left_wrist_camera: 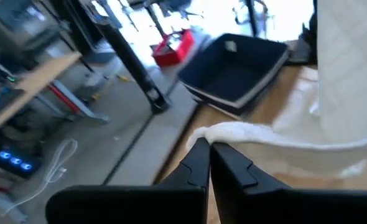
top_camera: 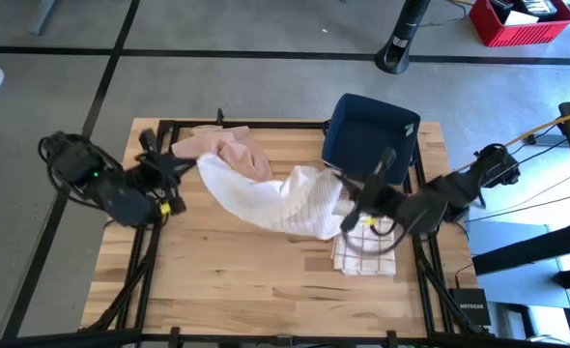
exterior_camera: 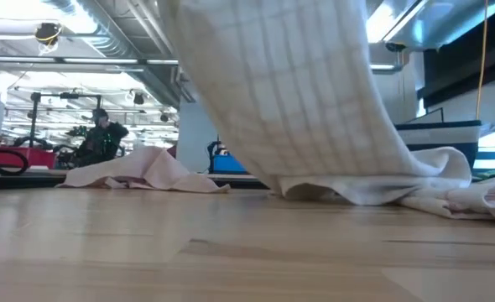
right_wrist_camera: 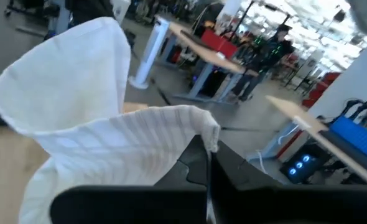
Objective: Fold towel
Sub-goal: Fold the white with grey-stripe towel
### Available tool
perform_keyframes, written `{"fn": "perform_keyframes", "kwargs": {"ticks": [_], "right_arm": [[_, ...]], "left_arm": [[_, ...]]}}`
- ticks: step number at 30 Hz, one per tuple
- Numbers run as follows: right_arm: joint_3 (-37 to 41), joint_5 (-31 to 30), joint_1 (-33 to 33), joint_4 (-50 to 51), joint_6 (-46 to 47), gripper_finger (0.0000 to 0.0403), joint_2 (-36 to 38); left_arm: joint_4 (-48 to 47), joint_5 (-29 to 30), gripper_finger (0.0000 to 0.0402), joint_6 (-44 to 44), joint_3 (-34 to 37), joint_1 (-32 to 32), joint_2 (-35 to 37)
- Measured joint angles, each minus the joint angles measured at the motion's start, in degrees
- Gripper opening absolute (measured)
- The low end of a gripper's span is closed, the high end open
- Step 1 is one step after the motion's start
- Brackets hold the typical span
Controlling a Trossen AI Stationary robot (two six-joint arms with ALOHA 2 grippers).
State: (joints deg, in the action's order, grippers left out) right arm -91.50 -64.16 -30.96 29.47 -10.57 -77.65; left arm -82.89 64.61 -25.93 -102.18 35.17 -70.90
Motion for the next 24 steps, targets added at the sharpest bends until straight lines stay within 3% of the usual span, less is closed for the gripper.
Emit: {"fn": "perform_keyframes", "kwargs": {"ticks": [11, 18, 24], "right_arm": [[-0.3, 10.0, 12.2, -21.9, -24.7, 0.0001, 3.5], [-6.3, 18.1, 18.9, -23.3, -27.5, 0.0001, 3.3], [-10.1, 22.2, 24.8, -22.8, -28.0, 0.0004, 3.1]], "left_arm": [[15.2, 14.6, 0.0, 23.7, -5.1, -6.3, 0.6], [30.2, 23.7, 0.0, 43.8, -6.5, -11.3, 0.6], [40.5, 24.5, 0.0, 58.2, -6.5, -16.7, 0.7]]}}
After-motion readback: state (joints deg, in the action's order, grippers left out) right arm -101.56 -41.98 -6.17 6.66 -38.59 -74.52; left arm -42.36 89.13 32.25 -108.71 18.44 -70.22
